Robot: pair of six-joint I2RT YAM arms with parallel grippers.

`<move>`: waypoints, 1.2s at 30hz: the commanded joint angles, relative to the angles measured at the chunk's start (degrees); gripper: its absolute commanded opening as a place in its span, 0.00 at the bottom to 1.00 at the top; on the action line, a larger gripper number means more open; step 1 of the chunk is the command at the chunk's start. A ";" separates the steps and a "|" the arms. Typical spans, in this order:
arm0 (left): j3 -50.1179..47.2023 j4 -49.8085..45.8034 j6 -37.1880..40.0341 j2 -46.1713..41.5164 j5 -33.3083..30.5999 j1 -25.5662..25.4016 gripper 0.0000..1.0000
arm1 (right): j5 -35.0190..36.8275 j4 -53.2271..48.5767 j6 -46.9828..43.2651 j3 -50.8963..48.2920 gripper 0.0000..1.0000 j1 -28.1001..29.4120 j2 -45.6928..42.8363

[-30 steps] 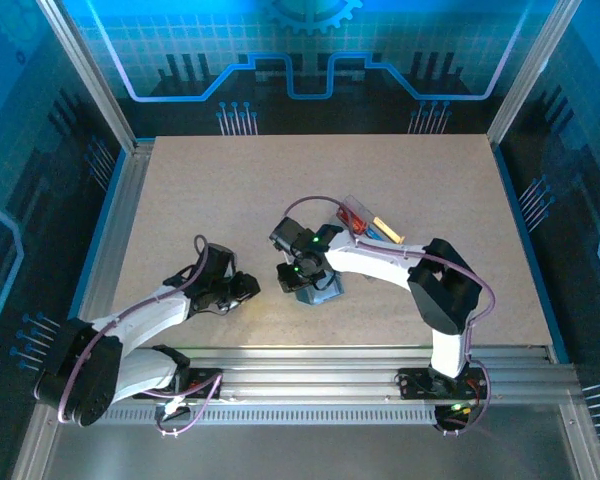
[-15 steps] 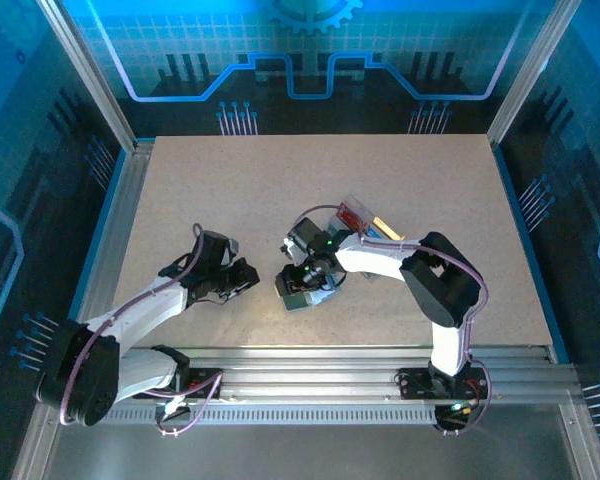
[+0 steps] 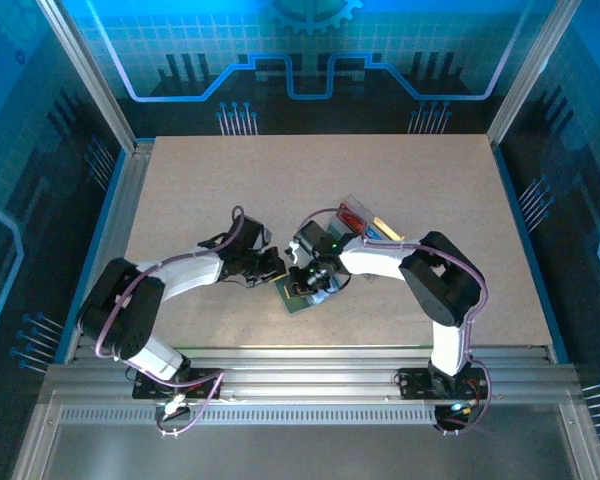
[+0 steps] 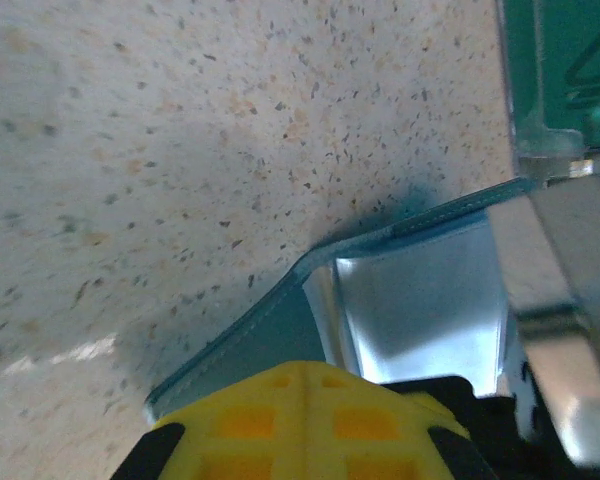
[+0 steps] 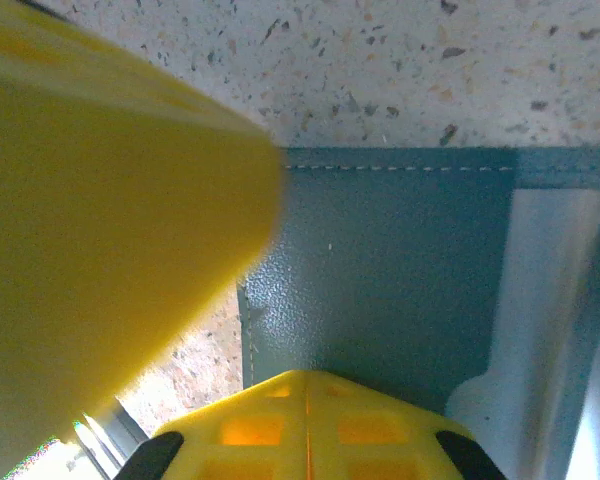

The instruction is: Put the credit cards into the card holder

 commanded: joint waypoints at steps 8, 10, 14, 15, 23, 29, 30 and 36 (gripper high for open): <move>-1.59 3.26 -0.16 6.05 0.40 -1.08 0.00 | 4.44 -6.76 -5.28 0.78 0.14 -2.01 -6.66; -1.77 2.54 1.25 6.49 -0.20 -1.08 0.00 | 7.75 -10.04 -7.21 2.28 0.18 -2.71 -6.96; -1.74 1.57 3.53 6.87 -0.61 -1.06 0.00 | 14.03 -15.94 -10.85 5.97 0.20 -4.80 -4.88; -1.80 1.36 3.91 6.81 -0.69 -1.07 0.00 | 15.21 -16.69 -11.50 6.68 0.22 -5.13 -4.34; -1.65 1.48 5.23 7.42 -0.72 -1.16 0.00 | 22.04 -20.66 -14.75 10.75 0.29 -5.32 -0.04; -1.87 2.16 5.21 8.06 -0.35 -1.16 0.00 | 23.83 -20.66 -15.73 11.02 0.33 -3.98 1.56; -1.81 2.30 5.07 8.04 -0.27 -1.16 0.00 | 24.40 -20.75 -15.82 11.11 0.33 -3.73 1.82; -2.05 2.61 5.02 8.18 -0.17 -1.14 0.00 | 28.05 -21.72 -15.97 11.64 0.39 -2.26 4.01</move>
